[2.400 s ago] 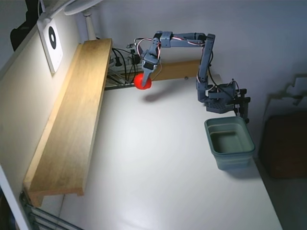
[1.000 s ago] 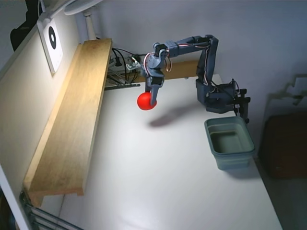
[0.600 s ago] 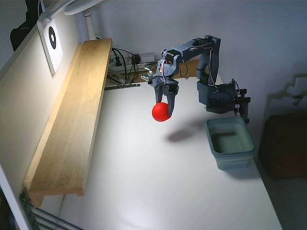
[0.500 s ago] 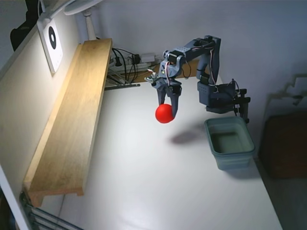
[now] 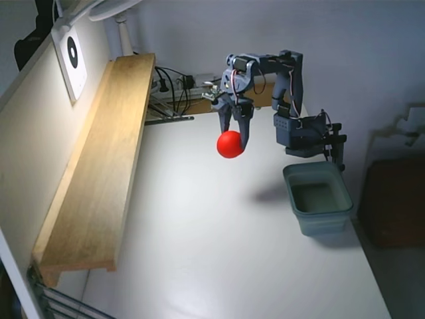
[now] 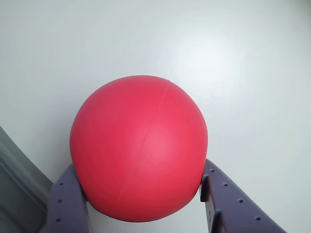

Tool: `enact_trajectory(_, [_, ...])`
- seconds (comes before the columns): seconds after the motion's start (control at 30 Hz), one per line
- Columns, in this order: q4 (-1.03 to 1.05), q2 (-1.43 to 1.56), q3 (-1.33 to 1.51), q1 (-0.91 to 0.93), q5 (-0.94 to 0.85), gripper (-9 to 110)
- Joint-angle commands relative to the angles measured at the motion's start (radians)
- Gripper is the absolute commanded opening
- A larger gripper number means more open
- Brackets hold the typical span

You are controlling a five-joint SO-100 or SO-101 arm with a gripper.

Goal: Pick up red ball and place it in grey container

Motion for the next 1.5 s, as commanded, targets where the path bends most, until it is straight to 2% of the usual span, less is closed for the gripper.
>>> enact_trajectory(0.0, [0.089,-0.014,-0.163,-0.02,0.003,23])
enact_trajectory(0.33, [0.089,-0.014,-0.163,-0.157,0.003,23])
enact_trajectory(1.2, [0.089,-0.014,-0.163,-0.753,0.003,23])
enact_trajectory(1.43, [0.089,-0.014,-0.163,-0.763,0.003,23])
enact_trajectory(1.47, [0.089,-0.014,-0.163,-0.763,0.003,38])
